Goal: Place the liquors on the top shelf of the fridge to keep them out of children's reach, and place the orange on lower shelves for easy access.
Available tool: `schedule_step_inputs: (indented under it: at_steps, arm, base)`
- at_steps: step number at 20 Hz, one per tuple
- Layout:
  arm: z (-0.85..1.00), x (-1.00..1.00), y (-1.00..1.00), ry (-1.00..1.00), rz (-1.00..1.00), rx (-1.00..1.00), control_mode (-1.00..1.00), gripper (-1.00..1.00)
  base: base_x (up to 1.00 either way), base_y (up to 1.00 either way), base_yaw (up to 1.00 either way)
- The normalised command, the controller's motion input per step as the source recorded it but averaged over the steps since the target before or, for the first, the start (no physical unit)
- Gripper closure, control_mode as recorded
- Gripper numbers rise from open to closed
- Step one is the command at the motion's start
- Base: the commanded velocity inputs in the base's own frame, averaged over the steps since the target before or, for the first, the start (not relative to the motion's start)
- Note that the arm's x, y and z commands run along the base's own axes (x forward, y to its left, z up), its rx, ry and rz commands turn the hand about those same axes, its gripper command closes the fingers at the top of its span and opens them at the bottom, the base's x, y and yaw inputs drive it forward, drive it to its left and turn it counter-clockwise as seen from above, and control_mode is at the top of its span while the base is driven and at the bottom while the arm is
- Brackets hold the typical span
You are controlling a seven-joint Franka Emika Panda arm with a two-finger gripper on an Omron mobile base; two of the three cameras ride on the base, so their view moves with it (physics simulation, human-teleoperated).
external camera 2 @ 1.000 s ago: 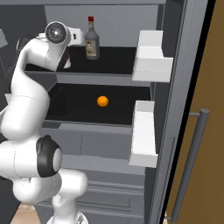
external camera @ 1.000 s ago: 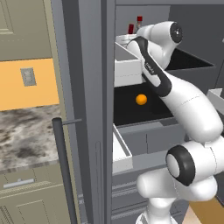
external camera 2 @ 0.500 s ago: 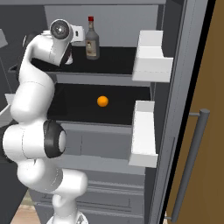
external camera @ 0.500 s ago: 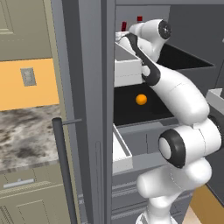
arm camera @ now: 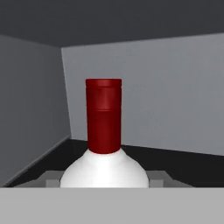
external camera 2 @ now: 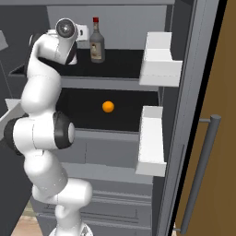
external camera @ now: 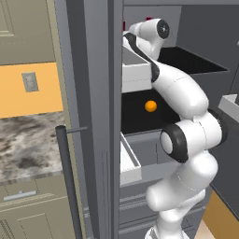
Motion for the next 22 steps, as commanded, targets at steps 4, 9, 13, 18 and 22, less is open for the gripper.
schedule_step_inputs:
  at_steps: [4, 9, 13, 18, 22]
  arm:
    - [-0.04, 0.45, 0.19, 0.00, 0.00, 0.00, -1.00, 1.00]
    - [0.00, 0.35, 0.08, 0.00, 0.00, 0.00, -1.00, -1.00]
    - [0.00, 0.12, 0.03, -0.03, 0.00, 0.00, -1.00, -1.00]
    - [0.00, 0.00, 0.00, -0.06, 0.00, 0.00, -1.00, -1.00]
    - [0.00, -0.02, 0.00, -0.06, 0.00, 0.00, -1.00, -1.00]
  base:
    - [0.00, 0.00, 0.00]
    - [0.00, 0.00, 0.00]
    - [0.00, 0.00, 0.00]
    - [0.00, 0.00, 0.00]
    - [0.00, 0.00, 0.00]
